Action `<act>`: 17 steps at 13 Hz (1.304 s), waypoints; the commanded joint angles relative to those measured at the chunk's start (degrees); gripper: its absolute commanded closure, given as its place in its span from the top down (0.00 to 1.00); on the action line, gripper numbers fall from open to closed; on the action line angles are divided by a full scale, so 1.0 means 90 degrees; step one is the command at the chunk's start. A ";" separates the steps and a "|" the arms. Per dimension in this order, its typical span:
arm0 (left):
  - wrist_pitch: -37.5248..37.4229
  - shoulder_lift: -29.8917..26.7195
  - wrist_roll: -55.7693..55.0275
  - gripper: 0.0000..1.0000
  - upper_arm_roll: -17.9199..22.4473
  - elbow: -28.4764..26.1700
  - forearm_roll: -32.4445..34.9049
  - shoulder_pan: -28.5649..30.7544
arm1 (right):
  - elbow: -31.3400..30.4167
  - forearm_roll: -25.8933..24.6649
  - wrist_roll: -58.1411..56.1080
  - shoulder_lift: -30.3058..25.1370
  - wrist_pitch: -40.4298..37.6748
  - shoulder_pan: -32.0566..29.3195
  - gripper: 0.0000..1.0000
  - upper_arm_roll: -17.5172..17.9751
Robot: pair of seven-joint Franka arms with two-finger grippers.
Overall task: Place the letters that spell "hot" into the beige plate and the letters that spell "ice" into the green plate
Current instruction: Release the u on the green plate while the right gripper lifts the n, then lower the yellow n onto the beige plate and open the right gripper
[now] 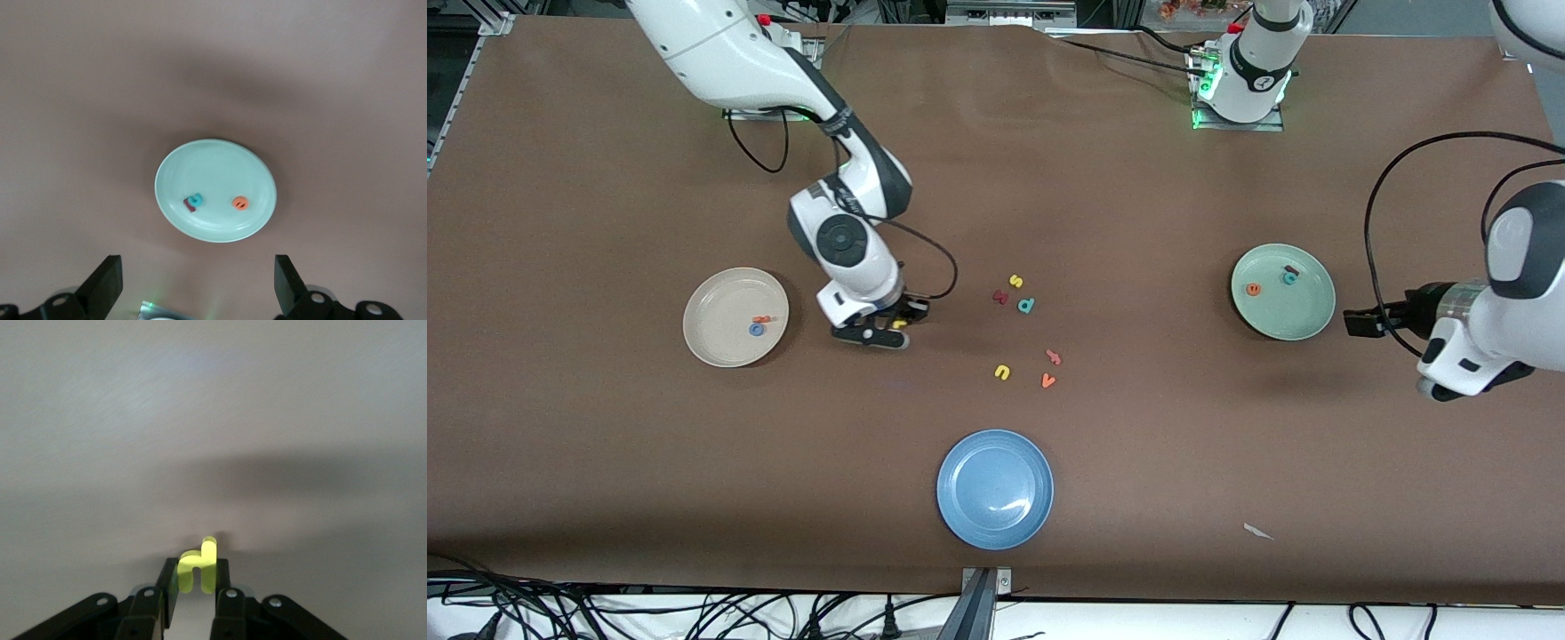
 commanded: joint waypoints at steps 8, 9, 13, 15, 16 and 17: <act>0.1012 -0.0083 0.0053 1.00 -0.0434 0.0984 0.0327 -0.0150 | -0.1772 -0.0018 -0.3857 -0.1595 -0.0440 -0.2225 0.19 0.0063; 0.1012 -0.0122 0.0023 1.00 -0.0474 0.1004 0.0171 -0.0140 | -0.1772 -0.0008 -0.3927 -0.1595 -0.0411 -0.2246 0.35 0.0053; 0.1031 -0.0298 0.0023 1.00 -0.0484 0.1110 0.0150 -0.0335 | -0.1762 0.0002 -0.3908 -0.1595 -0.0352 -0.2246 1.00 0.0053; 0.1041 -0.0289 0.0013 1.00 -0.0464 0.1209 0.0150 -0.0394 | -0.1733 0.0021 -0.3859 -0.1721 -0.0391 -0.2246 1.00 0.0053; 0.1051 -0.0289 0.0023 1.00 -0.0435 0.1209 0.0160 -0.0394 | -0.1714 0.0031 -0.3859 -0.1838 -0.0411 -0.2246 1.00 0.0004; 0.1128 -0.0279 0.0033 1.00 -0.0416 0.1209 0.0150 -0.0375 | -0.1704 0.0041 -0.3888 -0.2052 -0.0440 -0.2246 1.00 -0.0044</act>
